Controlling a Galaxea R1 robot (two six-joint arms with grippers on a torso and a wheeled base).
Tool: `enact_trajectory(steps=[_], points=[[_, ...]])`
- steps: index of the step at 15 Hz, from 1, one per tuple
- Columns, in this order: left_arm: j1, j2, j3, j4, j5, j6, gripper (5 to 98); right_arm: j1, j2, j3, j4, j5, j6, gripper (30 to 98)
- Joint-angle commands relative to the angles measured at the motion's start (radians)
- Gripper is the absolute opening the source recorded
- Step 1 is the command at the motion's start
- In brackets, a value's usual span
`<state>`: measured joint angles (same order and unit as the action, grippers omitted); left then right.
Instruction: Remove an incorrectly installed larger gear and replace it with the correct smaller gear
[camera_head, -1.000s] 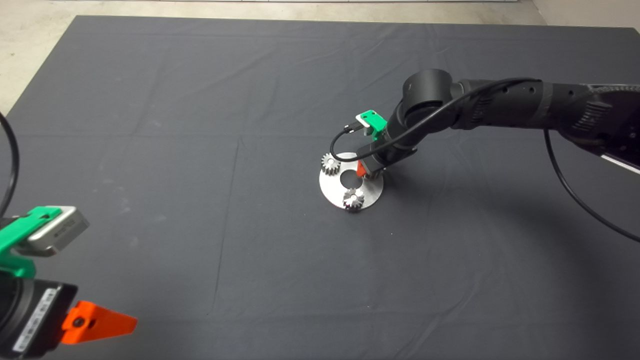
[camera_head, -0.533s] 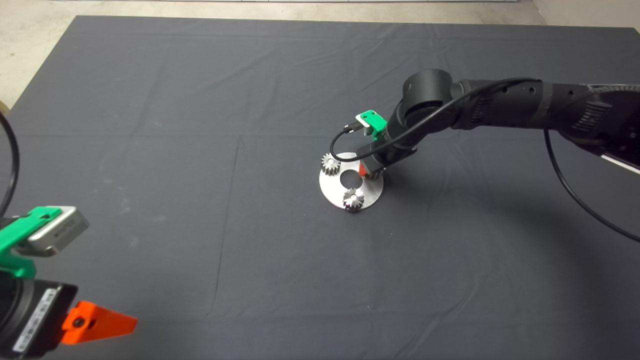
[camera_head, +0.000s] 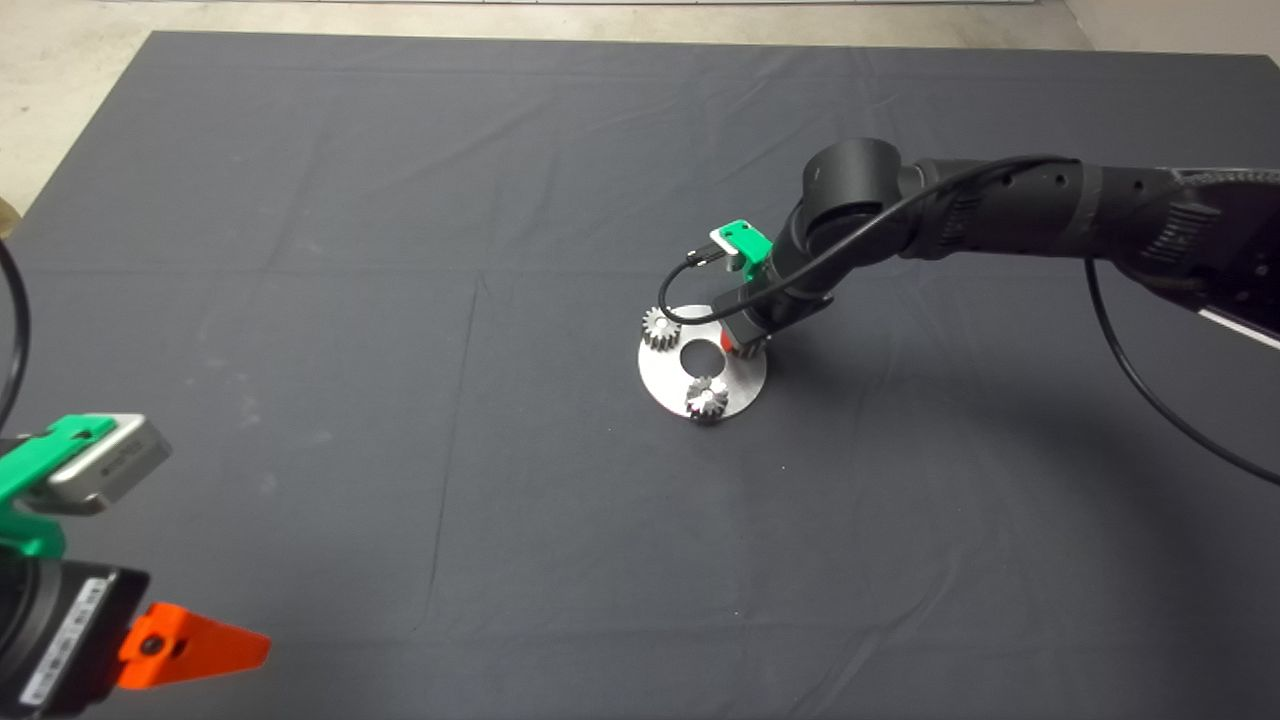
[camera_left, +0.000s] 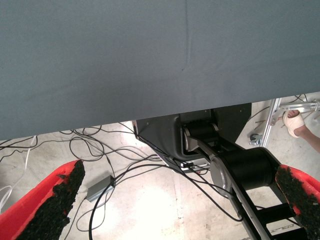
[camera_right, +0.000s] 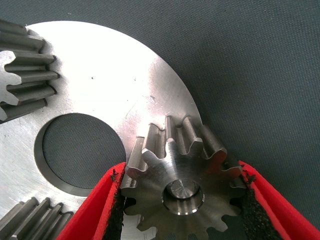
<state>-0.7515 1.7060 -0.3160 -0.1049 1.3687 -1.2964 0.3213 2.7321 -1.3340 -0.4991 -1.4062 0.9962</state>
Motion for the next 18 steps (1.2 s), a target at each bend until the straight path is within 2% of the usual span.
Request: enact_trajectory(steps=[1,6,15,18], points=[[-0.009,-0.004,0.016,-0.015,0.006,0.000,98.1,0.021,0.010,0.006,-0.027,0.007,-0.001,51.4],[-0.009,-0.002,0.016,-0.015,0.006,0.000,98.1,0.022,0.039,-0.049,-0.027,0.004,0.004,50.4],[-0.009,-0.004,0.016,-0.013,0.006,0.000,98.1,0.036,0.053,-0.042,-0.021,-0.002,0.010,49.4],[-0.009,-0.004,0.016,-0.013,0.006,-0.001,98.1,0.056,0.050,-0.003,-0.019,-0.004,0.015,49.3]])
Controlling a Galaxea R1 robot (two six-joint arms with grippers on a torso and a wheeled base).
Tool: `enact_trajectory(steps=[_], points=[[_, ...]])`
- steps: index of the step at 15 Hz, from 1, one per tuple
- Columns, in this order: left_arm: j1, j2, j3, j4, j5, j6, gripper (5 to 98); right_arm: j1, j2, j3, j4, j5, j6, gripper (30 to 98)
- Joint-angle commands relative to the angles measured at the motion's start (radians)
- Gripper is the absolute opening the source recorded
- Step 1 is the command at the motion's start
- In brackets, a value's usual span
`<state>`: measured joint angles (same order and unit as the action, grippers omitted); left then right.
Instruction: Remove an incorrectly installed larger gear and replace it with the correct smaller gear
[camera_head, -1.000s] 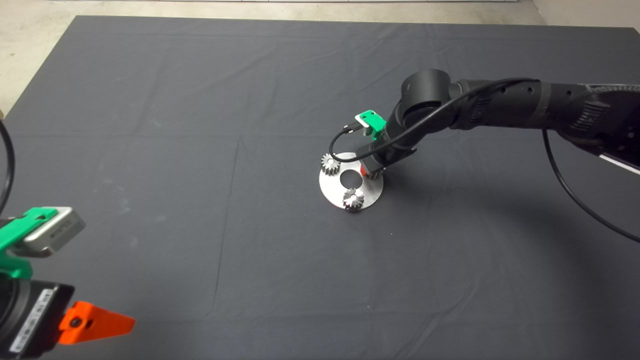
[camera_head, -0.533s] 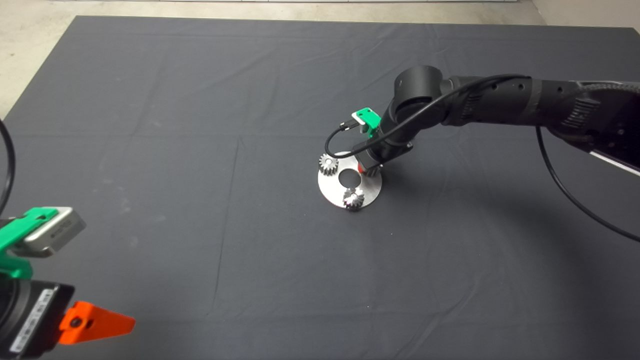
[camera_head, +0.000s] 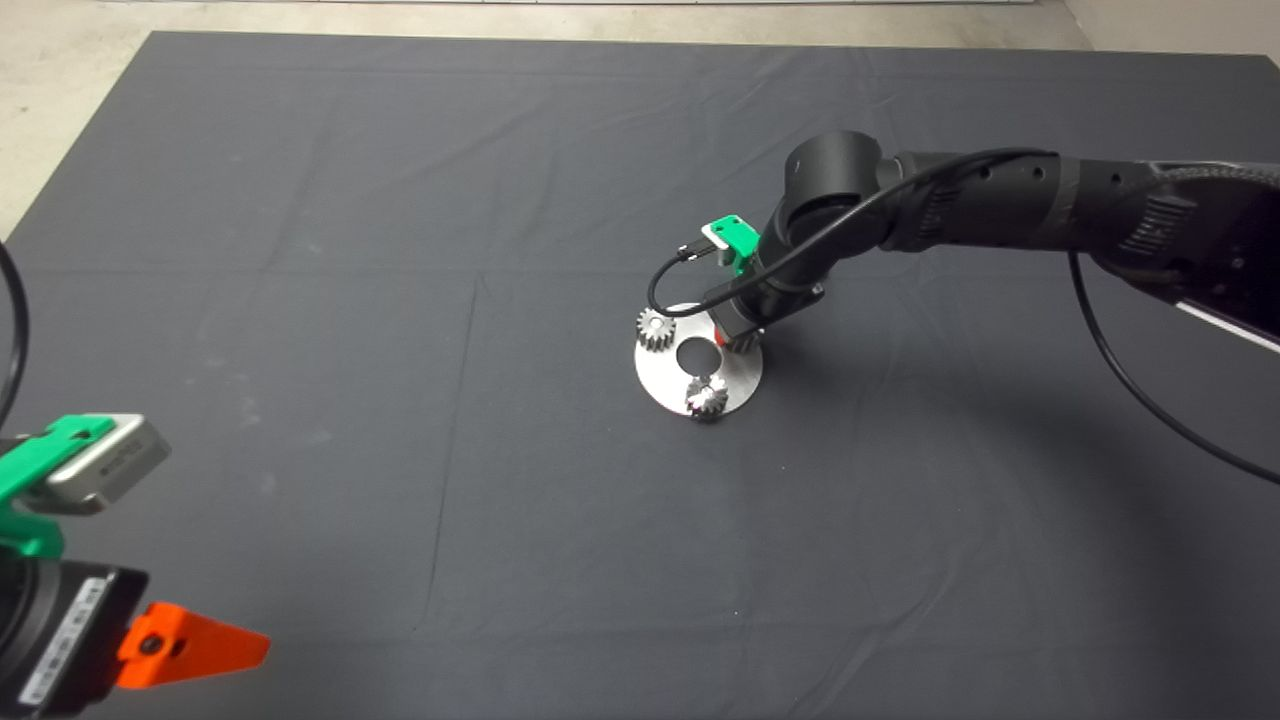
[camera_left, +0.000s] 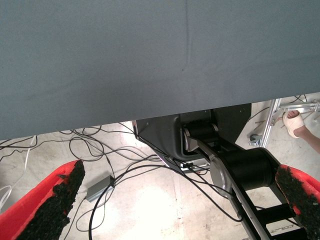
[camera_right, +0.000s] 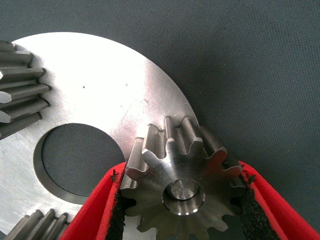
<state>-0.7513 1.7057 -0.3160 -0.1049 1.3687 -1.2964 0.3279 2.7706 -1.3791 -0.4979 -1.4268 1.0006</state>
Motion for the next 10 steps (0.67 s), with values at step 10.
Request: enact_trajectory(steps=[10], points=[[-0.008,-0.004,0.016,-0.013,0.006,-0.001,98.1,0.117,-0.019,0.076,-0.001,-0.003,0.012,49.3]])
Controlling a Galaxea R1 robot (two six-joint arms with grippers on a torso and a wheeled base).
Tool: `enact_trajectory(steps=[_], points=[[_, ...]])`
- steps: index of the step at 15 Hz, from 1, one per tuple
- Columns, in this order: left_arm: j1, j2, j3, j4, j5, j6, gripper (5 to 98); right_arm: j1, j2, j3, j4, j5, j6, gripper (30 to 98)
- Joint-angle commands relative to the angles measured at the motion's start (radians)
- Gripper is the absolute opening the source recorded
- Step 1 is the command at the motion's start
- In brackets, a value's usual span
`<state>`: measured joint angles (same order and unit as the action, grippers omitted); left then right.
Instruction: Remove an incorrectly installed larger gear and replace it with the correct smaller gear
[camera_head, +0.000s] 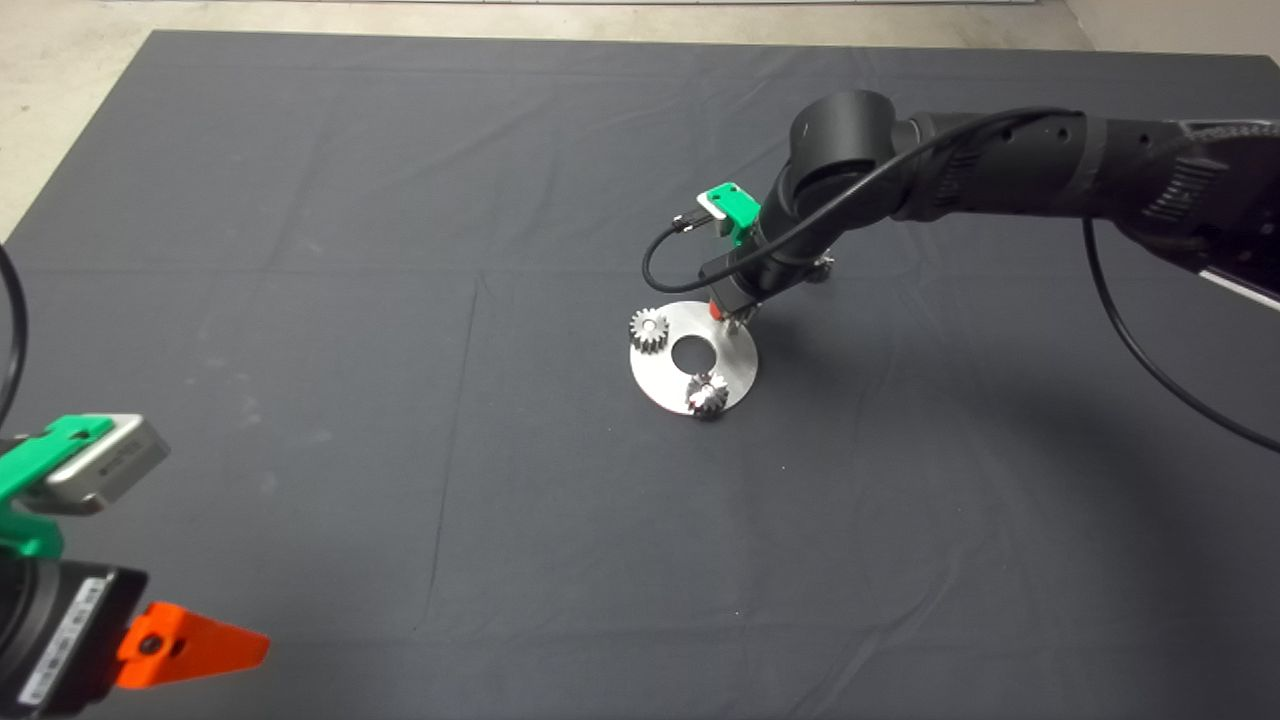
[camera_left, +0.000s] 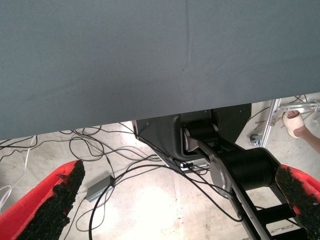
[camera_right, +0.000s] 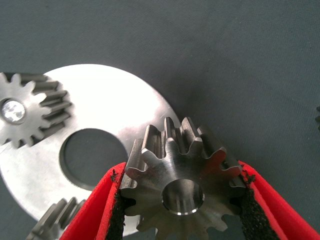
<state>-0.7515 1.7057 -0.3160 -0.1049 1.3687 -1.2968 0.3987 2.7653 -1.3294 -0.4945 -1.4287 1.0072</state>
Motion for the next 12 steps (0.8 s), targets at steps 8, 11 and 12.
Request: enact_trajectory(steps=[8,11,12], points=[[-0.008,-0.002,0.016,-0.013,0.007,-0.001,98.1,0.045,-0.224,0.197,-0.003,-0.001,0.007,49.2],[-0.008,-0.002,0.016,-0.013,0.009,-0.001,98.1,0.037,-0.284,0.259,-0.004,-0.001,0.022,49.2],[-0.008,-0.002,0.016,-0.013,0.009,-0.002,98.1,0.032,-0.300,0.274,-0.004,-0.001,0.025,49.2]])
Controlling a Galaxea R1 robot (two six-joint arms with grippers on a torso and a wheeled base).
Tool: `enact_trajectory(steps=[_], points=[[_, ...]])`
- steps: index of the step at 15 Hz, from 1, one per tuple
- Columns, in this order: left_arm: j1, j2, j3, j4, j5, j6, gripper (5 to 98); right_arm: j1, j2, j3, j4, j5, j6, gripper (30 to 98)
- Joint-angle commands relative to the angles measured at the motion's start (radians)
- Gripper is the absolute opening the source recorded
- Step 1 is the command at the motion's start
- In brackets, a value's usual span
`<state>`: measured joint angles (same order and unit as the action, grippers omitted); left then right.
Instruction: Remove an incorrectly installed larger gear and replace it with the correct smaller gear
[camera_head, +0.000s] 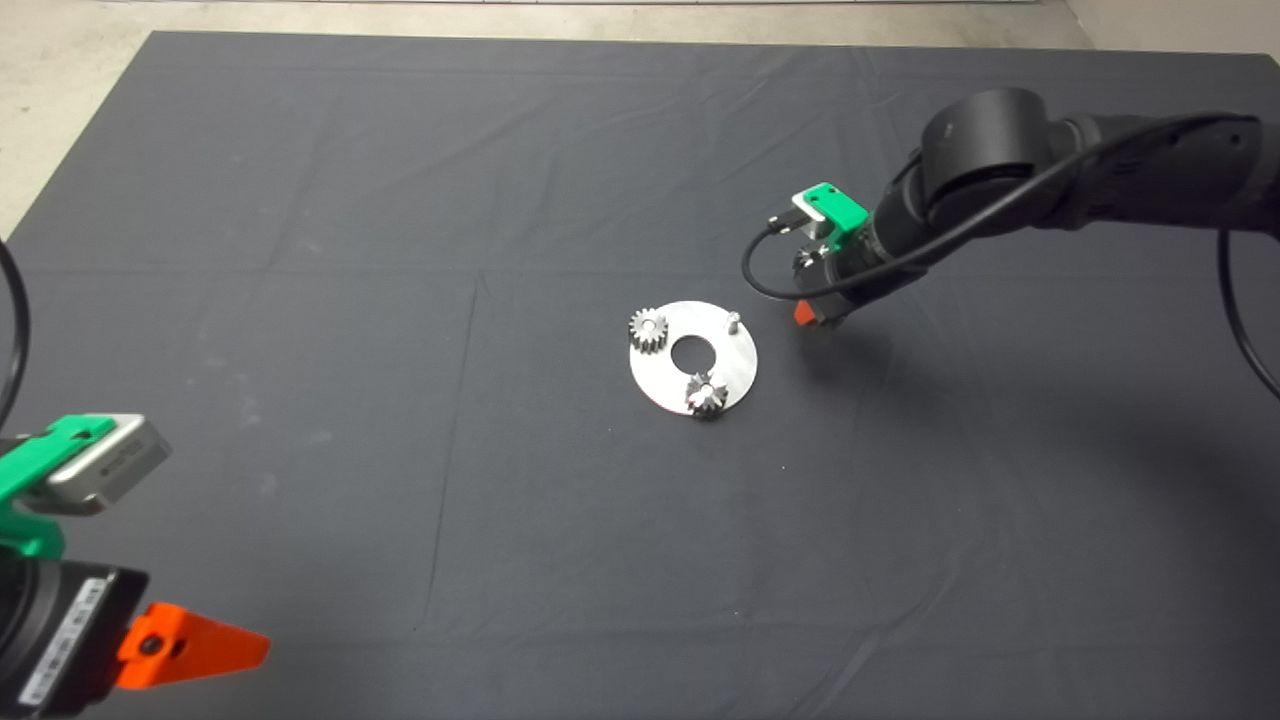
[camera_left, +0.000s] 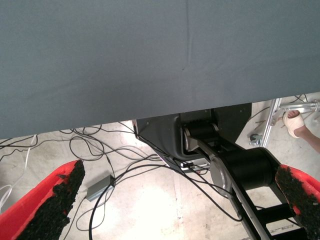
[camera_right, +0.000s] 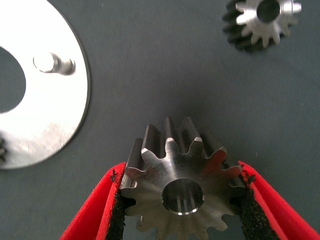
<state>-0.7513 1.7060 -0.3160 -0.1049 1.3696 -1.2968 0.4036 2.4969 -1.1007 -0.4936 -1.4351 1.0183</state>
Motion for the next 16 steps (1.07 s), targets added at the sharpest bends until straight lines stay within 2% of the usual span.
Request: enact_trajectory(steps=[1,9,16], points=[[-0.008,-0.002,0.016,-0.013,0.008,-0.002,98.1,0.021,-0.039,0.058,-0.006,0.005,0.014,49.3],[-0.008,-0.004,0.016,-0.013,0.011,-0.002,98.1,-0.060,-0.043,0.070,-0.010,0.005,0.025,49.2],[-0.008,-0.004,0.016,-0.013,0.009,-0.002,98.1,-0.066,-0.043,0.070,-0.011,0.005,0.026,49.1]])
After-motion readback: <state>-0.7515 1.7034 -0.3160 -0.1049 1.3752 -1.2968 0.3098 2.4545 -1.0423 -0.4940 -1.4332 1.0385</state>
